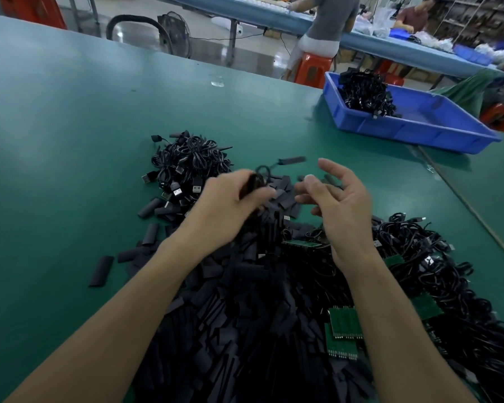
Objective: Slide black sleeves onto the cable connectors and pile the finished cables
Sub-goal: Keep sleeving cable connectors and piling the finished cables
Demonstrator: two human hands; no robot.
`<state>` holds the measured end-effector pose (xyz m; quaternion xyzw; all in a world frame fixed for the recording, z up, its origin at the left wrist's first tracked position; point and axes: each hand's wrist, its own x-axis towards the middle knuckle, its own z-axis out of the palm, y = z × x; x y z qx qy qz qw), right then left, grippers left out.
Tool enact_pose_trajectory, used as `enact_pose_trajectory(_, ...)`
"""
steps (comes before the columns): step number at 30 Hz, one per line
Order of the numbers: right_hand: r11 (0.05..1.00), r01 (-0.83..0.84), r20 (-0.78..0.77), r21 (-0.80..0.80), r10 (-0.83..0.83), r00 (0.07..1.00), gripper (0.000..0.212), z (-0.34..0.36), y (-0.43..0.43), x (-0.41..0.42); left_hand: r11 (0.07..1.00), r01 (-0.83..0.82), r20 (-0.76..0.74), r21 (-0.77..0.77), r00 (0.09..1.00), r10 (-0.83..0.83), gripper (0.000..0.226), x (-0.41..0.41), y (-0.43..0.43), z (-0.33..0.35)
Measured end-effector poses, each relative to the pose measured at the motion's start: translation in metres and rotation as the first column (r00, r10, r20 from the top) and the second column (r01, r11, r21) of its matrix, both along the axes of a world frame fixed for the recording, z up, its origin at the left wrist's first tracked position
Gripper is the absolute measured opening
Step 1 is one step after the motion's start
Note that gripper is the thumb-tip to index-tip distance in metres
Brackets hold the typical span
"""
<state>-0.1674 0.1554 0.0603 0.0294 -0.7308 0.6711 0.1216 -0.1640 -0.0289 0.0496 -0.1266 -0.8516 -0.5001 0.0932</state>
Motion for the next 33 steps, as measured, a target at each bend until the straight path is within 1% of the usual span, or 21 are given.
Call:
enact_pose_trajectory(2, 0.955, -0.164, 0.075, 0.247, 0.150, 0.986, 0.036, 0.000, 0.012, 0.002, 0.993, -0.114, -0.050, 0.043, 0.992, 0.116, 0.019, -0.005, -0.007, 0.006)
enact_pose_trajectory(3, 0.887, -0.271, 0.156, 0.374, 0.228, 0.961, 0.040, -0.001, 0.018, 0.004, 0.980, -0.192, -0.069, 0.056, 0.978, 0.195, 0.021, -0.009, -0.012, 0.009)
enact_pose_trajectory(5, 0.688, -0.464, 0.354, 0.558, 0.308, 0.883, 0.048, -0.005, 0.029, 0.007, 0.936, -0.348, -0.106, 0.057, 0.930, 0.353, 0.021, -0.019, -0.022, 0.016)
enact_pose_trajectory(6, 0.598, -0.511, 0.418, 0.617, 0.301, 0.857, 0.049, -0.008, 0.033, 0.009, 0.909, -0.416, -0.112, 0.031, 0.902, 0.416, 0.022, -0.025, -0.026, 0.019)
enact_pose_trajectory(7, 0.536, -0.513, 0.432, 0.670, 0.280, 0.857, 0.044, -0.012, 0.035, 0.011, 0.882, -0.471, -0.096, 0.004, 0.878, 0.469, 0.032, -0.030, -0.030, 0.021)
enact_pose_trajectory(8, 0.515, -0.477, 0.399, 0.712, 0.263, 0.879, 0.035, -0.015, 0.035, 0.011, 0.863, -0.504, -0.052, -0.019, 0.863, 0.503, 0.044, -0.036, -0.032, 0.022)
enact_pose_trajectory(10, 0.551, -0.363, 0.285, 0.751, 0.225, 0.932, 0.019, -0.022, 0.035, 0.012, 0.844, -0.534, 0.040, -0.047, 0.843, 0.536, 0.055, -0.048, -0.034, 0.022)
enact_pose_trajectory(14, 0.619, -0.272, 0.199, 0.736, 0.187, 0.962, 0.018, -0.029, 0.035, 0.010, 0.834, -0.544, 0.189, -0.093, 0.813, 0.551, 0.058, -0.070, -0.035, 0.012)
enact_pose_trajectory(16, 0.669, -0.206, 0.138, 0.715, 0.154, 0.978, 0.004, -0.027, 0.038, 0.009, 0.827, -0.532, 0.266, -0.183, 0.783, 0.563, 0.050, -0.075, -0.037, 0.007)
enact_pose_trajectory(19, 0.751, -0.151, 0.081, 0.643, 0.130, 0.988, 0.014, -0.027, 0.044, 0.009, 0.785, -0.521, 0.262, -0.334, 0.749, 0.609, 0.027, -0.079, -0.038, 0.004)
enact_pose_trajectory(21, 0.793, -0.164, 0.094, 0.587, 0.135, 0.986, 0.012, -0.028, 0.045, 0.010, 0.757, -0.514, 0.190, -0.403, 0.762, 0.618, 0.032, -0.079, -0.035, 0.001)
enact_pose_trajectory(22, 0.807, -0.172, 0.107, 0.565, 0.135, 0.985, 0.009, -0.029, 0.046, 0.010, 0.730, -0.530, 0.106, -0.431, 0.774, 0.625, 0.040, -0.075, -0.031, -0.001)
enact_pose_trajectory(24, 0.831, -0.188, 0.133, 0.523, 0.137, 0.981, 0.006, -0.029, 0.047, 0.008, 0.661, -0.613, -0.213, -0.433, 0.782, 0.586, 0.049, -0.061, -0.018, -0.004)
enact_pose_trajectory(25, 0.849, -0.187, 0.141, 0.495, 0.134, 0.981, 0.006, -0.029, 0.046, 0.007, 0.665, -0.625, -0.373, -0.409, 0.779, 0.504, 0.044, -0.051, -0.008, -0.005)
enact_pose_trajectory(26, 0.875, -0.176, 0.139, 0.451, 0.126, 0.982, 0.006, -0.029, 0.046, 0.006, 0.710, -0.596, -0.487, -0.376, 0.778, 0.396, 0.035, -0.041, 0.004, -0.007)
enact_pose_trajectory(27, 0.907, -0.158, 0.129, 0.390, 0.116, 0.985, 0.008, -0.028, 0.045, 0.006, 0.785, -0.514, -0.527, -0.346, 0.799, 0.290, 0.026, -0.032, 0.017, -0.009)
enact_pose_trajectory(28, 0.939, -0.142, 0.119, 0.314, 0.109, 0.987, 0.010, -0.026, 0.044, 0.005, 0.874, -0.374, -0.479, -0.312, 0.856, 0.196, 0.024, -0.024, 0.030, -0.012)
enact_pose_trajectory(29, 0.963, -0.136, 0.116, 0.234, 0.112, 0.987, 0.011, -0.025, 0.043, 0.006, 0.949, -0.200, -0.350, -0.244, 0.931, 0.105, 0.025, -0.017, 0.042, -0.015)
enact_pose_trajectory(30, 0.977, -0.141, 0.123, 0.158, 0.123, 0.985, 0.012, -0.024, 0.043, 0.006, 0.991, -0.041, -0.187, -0.127, 0.982, 0.016, 0.024, -0.012, 0.052, -0.019)
enact_pose_trajectory(32, 0.986, -0.158, 0.155, 0.044, 0.150, 0.976, 0.010, -0.024, 0.043, 0.007, 0.981, 0.121, 0.057, 0.151, 0.990, -0.131, 0.019, -0.006, 0.064, -0.029)
enact_pose_trajectory(33, 0.986, -0.167, 0.172, 0.007, 0.164, 0.971, 0.010, -0.023, 0.044, 0.008, 0.958, 0.140, 0.107, 0.250, 0.979, -0.171, 0.018, -0.006, 0.067, -0.034)
